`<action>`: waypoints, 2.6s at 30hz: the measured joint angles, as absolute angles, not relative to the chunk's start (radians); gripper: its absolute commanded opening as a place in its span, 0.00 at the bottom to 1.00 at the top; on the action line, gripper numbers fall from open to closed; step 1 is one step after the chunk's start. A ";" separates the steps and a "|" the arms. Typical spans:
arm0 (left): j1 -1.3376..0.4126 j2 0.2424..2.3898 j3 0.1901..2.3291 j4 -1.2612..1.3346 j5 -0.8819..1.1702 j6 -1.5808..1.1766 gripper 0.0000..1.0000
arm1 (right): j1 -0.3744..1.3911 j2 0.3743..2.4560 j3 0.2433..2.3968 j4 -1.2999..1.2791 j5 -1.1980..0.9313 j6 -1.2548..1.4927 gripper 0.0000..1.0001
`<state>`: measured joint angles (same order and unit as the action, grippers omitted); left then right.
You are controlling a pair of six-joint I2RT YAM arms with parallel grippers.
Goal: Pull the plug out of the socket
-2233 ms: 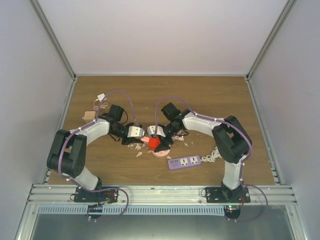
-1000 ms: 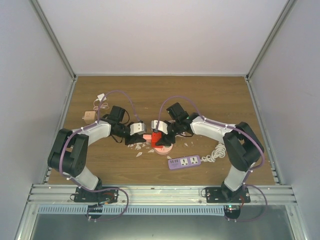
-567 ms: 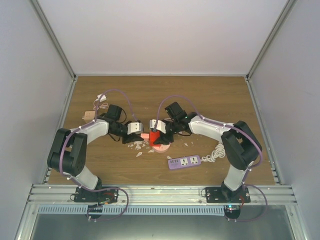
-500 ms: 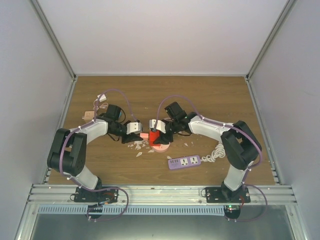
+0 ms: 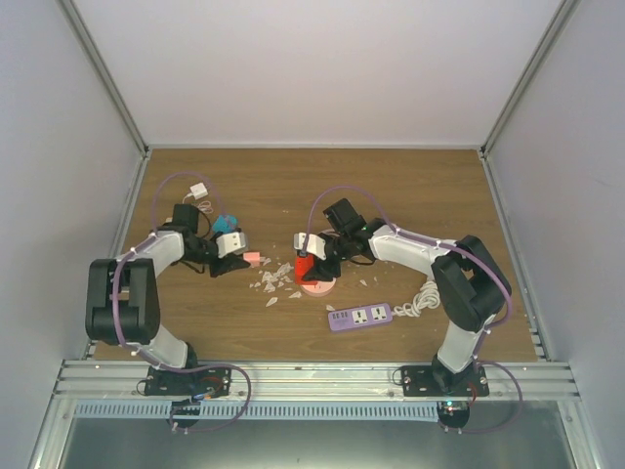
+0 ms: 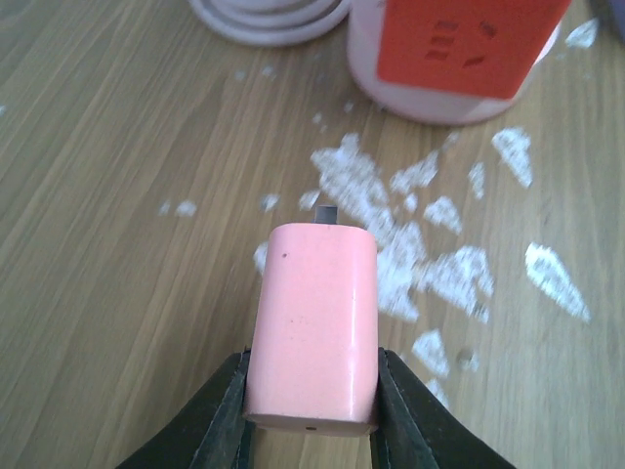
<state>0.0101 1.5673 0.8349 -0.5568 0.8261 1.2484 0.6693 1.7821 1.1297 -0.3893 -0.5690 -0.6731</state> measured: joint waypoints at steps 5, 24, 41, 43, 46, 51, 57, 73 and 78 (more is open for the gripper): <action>0.128 1.565 0.835 -0.610 0.803 1.288 0.07 | 0.669 1.783 1.132 -0.392 -0.570 -0.673 0.25; 0.311 1.775 1.023 -0.845 0.784 1.244 0.21 | 0.669 1.788 1.139 -0.400 -0.574 -0.673 0.29; 0.324 1.848 1.083 -0.876 0.758 1.079 0.47 | 0.669 1.788 1.141 -0.404 -0.581 -0.674 0.30; 0.324 1.847 1.083 -0.863 0.756 1.053 0.46 | 0.668 1.788 1.141 -0.405 -0.582 -0.675 0.30; 0.324 1.834 1.082 -0.828 0.750 1.015 0.42 | 0.668 1.788 1.141 -0.406 -0.582 -0.676 0.30; 0.324 1.805 1.084 -0.776 0.744 0.961 0.39 | 0.668 1.788 1.143 -0.410 -0.582 -0.676 0.31; 0.324 1.805 1.089 -0.744 0.723 0.912 0.40 | 0.667 1.788 1.143 -0.411 -0.582 -0.676 0.32; 0.278 1.619 1.081 -0.680 0.717 0.935 0.99 | 0.664 1.781 1.165 -0.439 -0.585 -0.649 0.97; 0.210 1.543 1.082 -0.672 0.729 0.955 0.99 | 0.656 1.738 1.165 -0.442 -0.587 -0.638 0.98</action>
<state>0.2104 1.5429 1.0824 -0.6720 0.7292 0.9546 0.6563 1.7378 1.1652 -0.4416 -0.5869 -0.6384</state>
